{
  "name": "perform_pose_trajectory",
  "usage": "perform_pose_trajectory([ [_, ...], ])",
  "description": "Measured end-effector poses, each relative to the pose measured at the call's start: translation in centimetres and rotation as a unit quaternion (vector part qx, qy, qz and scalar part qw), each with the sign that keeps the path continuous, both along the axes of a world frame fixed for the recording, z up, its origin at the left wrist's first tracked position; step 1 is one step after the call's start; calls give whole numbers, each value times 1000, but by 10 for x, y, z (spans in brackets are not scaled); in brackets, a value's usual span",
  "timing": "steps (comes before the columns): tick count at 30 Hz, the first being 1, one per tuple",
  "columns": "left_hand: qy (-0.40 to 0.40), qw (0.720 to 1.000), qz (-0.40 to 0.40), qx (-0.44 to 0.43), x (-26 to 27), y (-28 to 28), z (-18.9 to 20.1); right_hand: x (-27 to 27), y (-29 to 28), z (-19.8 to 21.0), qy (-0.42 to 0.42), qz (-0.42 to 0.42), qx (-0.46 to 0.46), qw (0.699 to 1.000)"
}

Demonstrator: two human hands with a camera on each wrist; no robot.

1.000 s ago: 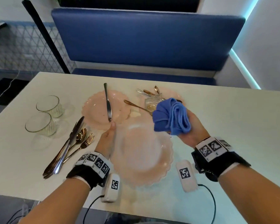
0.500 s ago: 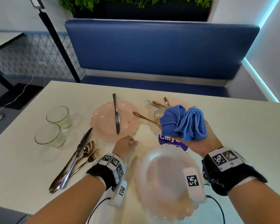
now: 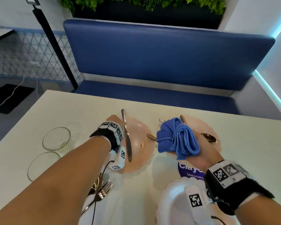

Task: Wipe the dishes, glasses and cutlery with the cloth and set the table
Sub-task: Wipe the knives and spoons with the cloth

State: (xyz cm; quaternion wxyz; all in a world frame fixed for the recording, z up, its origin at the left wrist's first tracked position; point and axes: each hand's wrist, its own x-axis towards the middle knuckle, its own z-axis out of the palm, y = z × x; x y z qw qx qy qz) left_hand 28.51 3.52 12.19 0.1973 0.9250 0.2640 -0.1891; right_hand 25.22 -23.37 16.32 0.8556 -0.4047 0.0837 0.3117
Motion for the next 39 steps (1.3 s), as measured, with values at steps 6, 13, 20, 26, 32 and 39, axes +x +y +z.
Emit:
perform_pose_trajectory([
  [6, 1, 994, 54, -98, 38, 25, -28, 48, 53, -17, 22, 6, -59, 998],
  [13, -85, 933, 195, -291, 39, 42, -32, 60, 79, -32, -41, 56, -156, 985],
  [20, -210, 851, 214, -431, 39, 41, -18, 68, 145, -45, -163, 181, -304, 921],
  [26, -220, 835, 255, -436, 30, 38, -21, 63, 157, -49, -247, 248, -405, 845],
  [32, -249, 766, 341, -484, 28, 52, -6, 49, 136, -49, -221, 214, -363, 879],
  [39, -296, 642, 392, -589, 14, 81, 10, 43, 123, -33, -296, 207, -375, 854],
])
